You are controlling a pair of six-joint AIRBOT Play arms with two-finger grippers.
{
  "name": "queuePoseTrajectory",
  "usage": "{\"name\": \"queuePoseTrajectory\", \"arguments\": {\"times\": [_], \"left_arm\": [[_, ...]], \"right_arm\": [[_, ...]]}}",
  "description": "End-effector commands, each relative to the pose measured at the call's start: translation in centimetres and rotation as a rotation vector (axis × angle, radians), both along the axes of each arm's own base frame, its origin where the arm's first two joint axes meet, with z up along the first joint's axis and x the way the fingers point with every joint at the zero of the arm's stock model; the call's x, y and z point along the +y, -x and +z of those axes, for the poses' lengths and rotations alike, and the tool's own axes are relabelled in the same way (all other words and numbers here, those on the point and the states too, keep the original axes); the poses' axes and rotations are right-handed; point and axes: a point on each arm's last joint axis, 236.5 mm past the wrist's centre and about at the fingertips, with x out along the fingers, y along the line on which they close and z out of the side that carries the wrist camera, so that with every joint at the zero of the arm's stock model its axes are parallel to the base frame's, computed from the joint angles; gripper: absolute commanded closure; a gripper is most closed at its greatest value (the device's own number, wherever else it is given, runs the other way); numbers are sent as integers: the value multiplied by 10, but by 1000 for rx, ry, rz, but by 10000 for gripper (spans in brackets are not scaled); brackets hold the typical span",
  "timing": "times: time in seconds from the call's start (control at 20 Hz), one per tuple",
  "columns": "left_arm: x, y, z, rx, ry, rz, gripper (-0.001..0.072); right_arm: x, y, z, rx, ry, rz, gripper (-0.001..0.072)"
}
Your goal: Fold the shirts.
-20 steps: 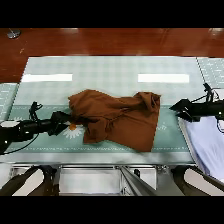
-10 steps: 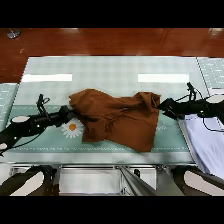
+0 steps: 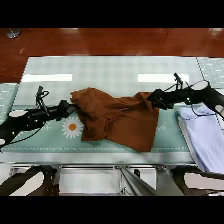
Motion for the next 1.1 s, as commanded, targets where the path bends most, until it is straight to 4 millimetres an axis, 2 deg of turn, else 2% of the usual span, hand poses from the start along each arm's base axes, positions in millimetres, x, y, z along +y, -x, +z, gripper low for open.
{"name": "queuePoseTrajectory", "arguments": {"times": [0.0,0.05,0.1,0.15,0.2,0.25,0.3,0.35,0.4,0.45,0.55,0.6,0.65,0.7,0.75,0.85,1.05], "left_arm": [[-4,1,2,-3,6,-15,682],[-4,1,2,-3,7,-16,682],[-4,1,2,-3,7,-16,682],[-3,-1,5,-9,7,-14,682],[-1,-7,15,-31,19,-15,682],[4,-18,35,-73,35,-20,682],[9,-32,61,-134,46,-26,682],[18,-49,99,-224,48,-32,683],[26,-65,140,-317,42,-32,683],[35,-80,191,-421,31,-24,683],[48,-92,297,-636,-6,-13,683],[50,-89,347,-737,-27,-18,683],[48,-78,397,-841,-51,-33,683],[45,-62,438,-923,-71,-50,683],[42,-44,474,-997,-108,-65,683],[43,-9,521,-1086,-246,-55,683],[58,64,578,-1198,-589,93,683]], "right_arm": [[22,-20,-9,29,-14,21,99],[27,-26,-9,34,-19,25,159],[31,-29,-7,37,-26,36,383],[35,-32,1,30,-37,62,683],[37,-37,14,5,-43,86,680],[35,-47,34,-35,-42,112,680],[31,-59,58,-91,-29,136,681],[28,-76,94,-180,-11,153,681],[24,-94,136,-281,4,154,681],[20,-111,187,-399,25,150,682],[18,-122,294,-633,62,162,682],[18,-115,347,-750,90,179,682],[18,-103,386,-839,111,190,682],[19,-84,425,-928,122,189,681],[17,-61,453,-998,147,190,682],[9,-13,491,-1098,240,204,682],[4,89,547,-1262,350,231,682]]}}
